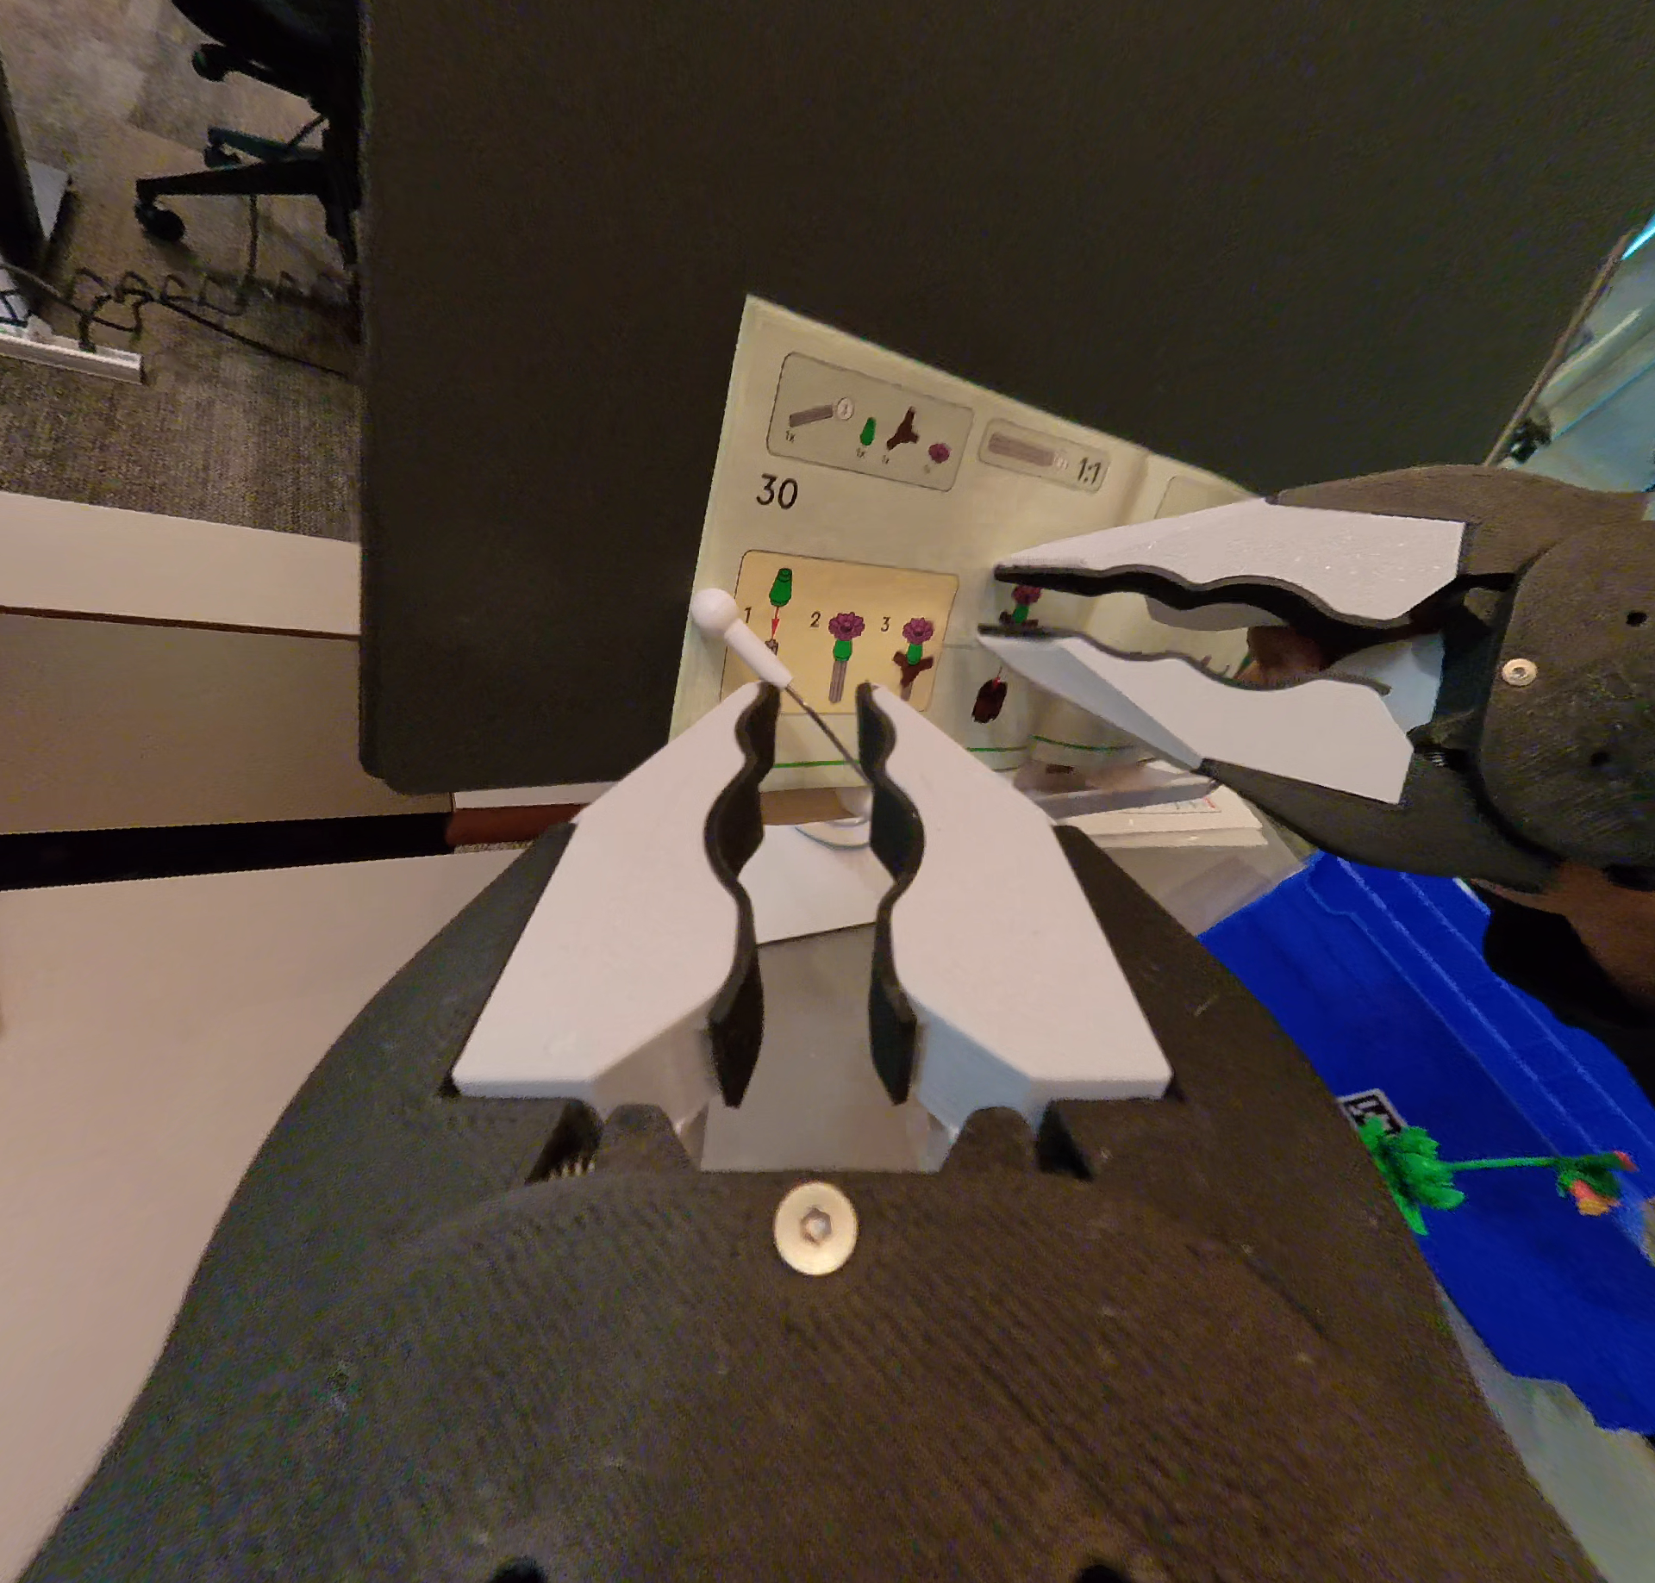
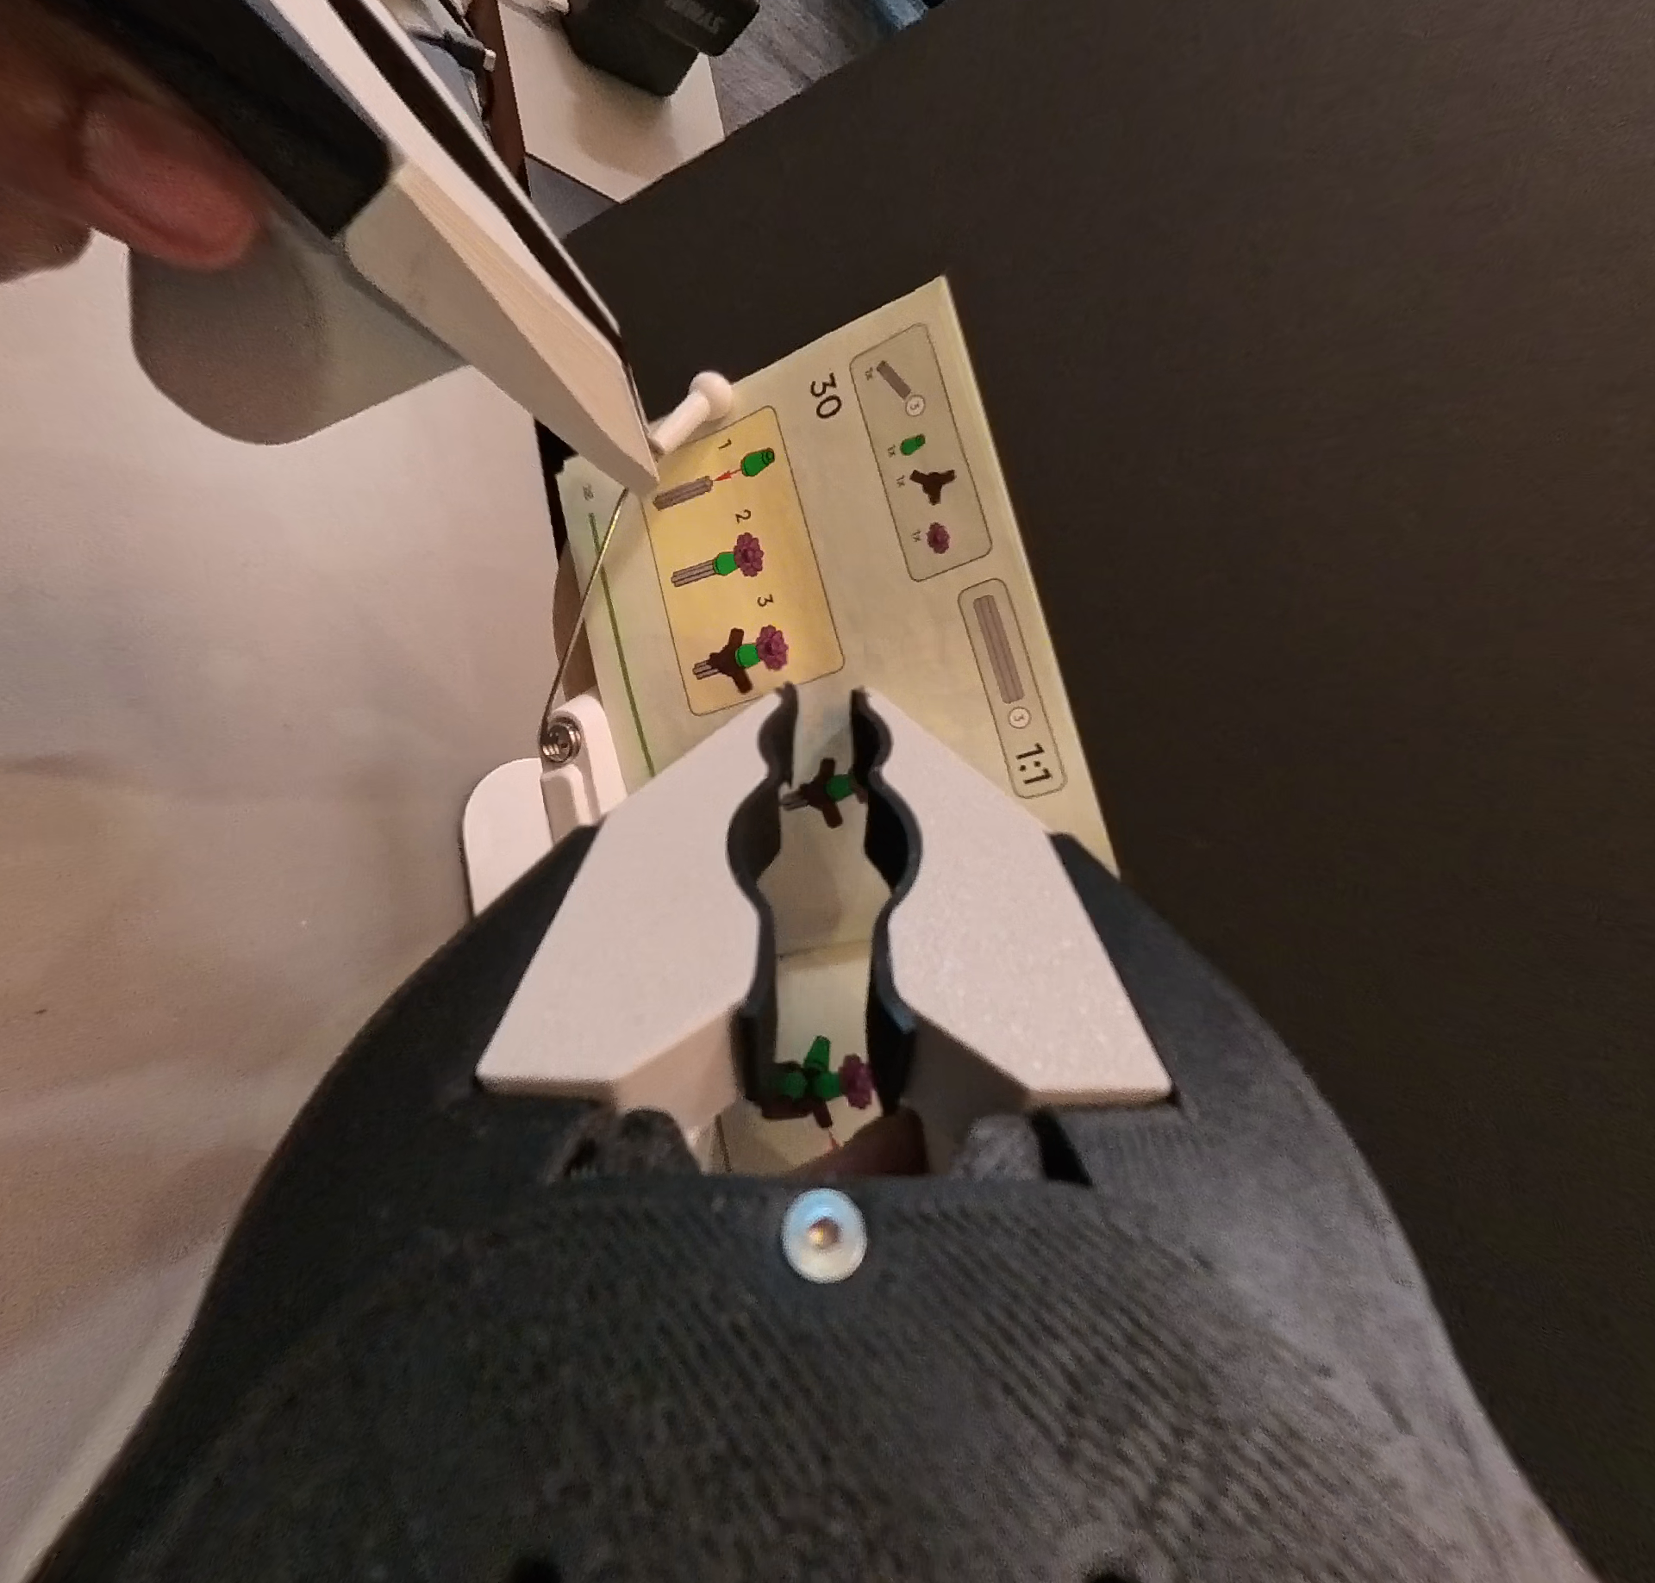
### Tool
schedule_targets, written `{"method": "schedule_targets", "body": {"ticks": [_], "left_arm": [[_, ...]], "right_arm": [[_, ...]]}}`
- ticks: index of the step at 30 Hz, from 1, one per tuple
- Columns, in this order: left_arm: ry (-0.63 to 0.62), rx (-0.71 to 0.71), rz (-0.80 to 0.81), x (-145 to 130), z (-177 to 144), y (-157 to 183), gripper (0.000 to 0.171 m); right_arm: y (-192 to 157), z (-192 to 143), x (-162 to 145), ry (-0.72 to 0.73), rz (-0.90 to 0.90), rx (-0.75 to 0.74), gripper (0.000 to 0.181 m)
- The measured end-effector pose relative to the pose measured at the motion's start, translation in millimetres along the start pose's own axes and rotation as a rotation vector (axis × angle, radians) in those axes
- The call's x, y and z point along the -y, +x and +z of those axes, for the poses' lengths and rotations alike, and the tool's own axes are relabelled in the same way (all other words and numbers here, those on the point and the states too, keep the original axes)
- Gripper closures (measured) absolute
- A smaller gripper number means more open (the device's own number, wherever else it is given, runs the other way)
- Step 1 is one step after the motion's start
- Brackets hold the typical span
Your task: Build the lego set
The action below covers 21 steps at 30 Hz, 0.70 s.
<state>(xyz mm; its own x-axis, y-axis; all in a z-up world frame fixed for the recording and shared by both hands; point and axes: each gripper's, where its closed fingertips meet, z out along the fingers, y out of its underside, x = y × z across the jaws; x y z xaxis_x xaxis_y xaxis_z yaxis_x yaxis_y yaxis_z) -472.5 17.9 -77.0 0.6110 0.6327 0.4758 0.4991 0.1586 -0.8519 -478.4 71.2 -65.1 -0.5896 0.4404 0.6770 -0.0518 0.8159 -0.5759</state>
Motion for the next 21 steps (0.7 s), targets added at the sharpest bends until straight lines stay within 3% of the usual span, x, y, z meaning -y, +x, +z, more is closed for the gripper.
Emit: {"method": "schedule_targets", "body": {"ticks": [4,8,12,17,21], "left_arm": [[0.114,-0.008,0.003,26,-28,8,0.152],[0.311,0.036,0.013,64,-75,24,0.152],[0.471,-0.164,0.088,88,-119,112,0.171],[0.384,-0.327,0.207,69,-149,183,0.161],[0.237,-0.389,0.286,7,-173,198,0.162]], "right_arm": [[3,-29,14,0.025,0.076,-0.007,0.163],[-12,-94,44,0.121,0.330,0.030,0.143],[-64,-170,88,0.382,0.693,0.151,0.131],[-137,-223,86,0.456,0.852,0.065,0.134],[-232,-243,87,0.359,0.749,0.118,0.130]]}}
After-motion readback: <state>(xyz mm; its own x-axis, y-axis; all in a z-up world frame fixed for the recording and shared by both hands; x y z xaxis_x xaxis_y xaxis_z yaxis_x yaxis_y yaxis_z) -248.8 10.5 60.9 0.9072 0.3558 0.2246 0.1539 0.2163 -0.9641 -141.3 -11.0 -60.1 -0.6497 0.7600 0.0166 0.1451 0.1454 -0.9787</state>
